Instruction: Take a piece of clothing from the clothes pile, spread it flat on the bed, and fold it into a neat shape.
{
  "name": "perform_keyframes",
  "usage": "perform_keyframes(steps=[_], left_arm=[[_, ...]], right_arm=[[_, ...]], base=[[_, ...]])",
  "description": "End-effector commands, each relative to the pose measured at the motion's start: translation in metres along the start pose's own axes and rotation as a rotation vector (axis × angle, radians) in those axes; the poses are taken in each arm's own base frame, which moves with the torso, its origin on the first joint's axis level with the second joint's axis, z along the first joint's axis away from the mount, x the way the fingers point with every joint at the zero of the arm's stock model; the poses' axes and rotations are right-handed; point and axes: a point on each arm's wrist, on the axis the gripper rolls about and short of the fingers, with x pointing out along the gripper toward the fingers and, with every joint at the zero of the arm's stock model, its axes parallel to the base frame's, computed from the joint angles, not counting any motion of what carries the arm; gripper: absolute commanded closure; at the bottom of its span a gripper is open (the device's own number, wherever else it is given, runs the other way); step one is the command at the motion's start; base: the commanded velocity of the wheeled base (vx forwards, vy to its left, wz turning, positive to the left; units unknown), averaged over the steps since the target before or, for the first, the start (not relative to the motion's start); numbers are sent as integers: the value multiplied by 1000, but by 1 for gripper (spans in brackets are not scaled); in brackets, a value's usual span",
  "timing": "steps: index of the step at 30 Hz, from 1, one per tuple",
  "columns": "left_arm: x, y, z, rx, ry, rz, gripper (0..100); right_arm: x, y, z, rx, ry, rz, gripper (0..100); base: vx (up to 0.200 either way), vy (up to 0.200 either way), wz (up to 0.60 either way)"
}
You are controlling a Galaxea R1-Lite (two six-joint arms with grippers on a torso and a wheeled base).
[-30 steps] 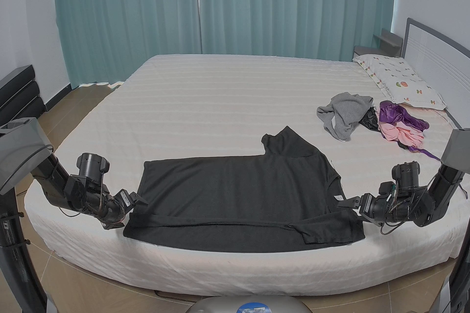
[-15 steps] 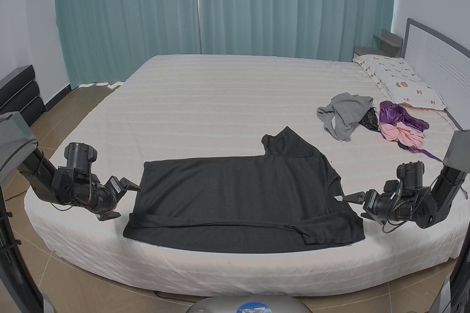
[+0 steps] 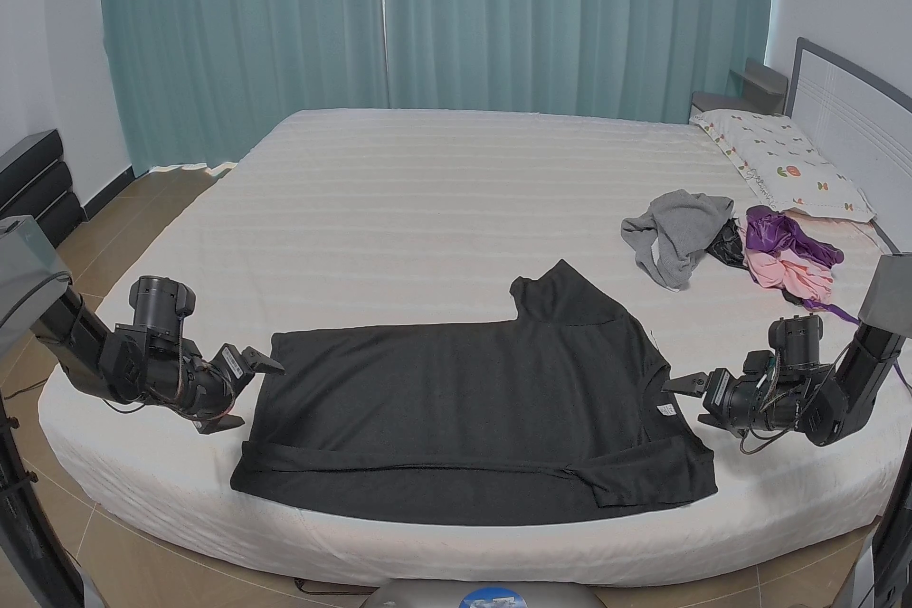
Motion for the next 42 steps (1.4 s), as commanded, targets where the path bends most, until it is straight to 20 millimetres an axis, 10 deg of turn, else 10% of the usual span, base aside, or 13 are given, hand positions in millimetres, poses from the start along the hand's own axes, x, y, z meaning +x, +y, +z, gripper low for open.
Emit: perform_keyframes(steps=[1,21,42], left_arm=[[-16,-16,-24,55,28,-36,0],[16,-5,-75,70,169,98,0],[50,-25,-19,-57,-109,48,0]], right_arm=[[0,-1,-2,1,7,-3,0],[3,-2,-5,3,23,-10,0],[3,3,-10,-12,38,-1,0]], base=[[0,0,0],[0,0,0],[0,0,0]])
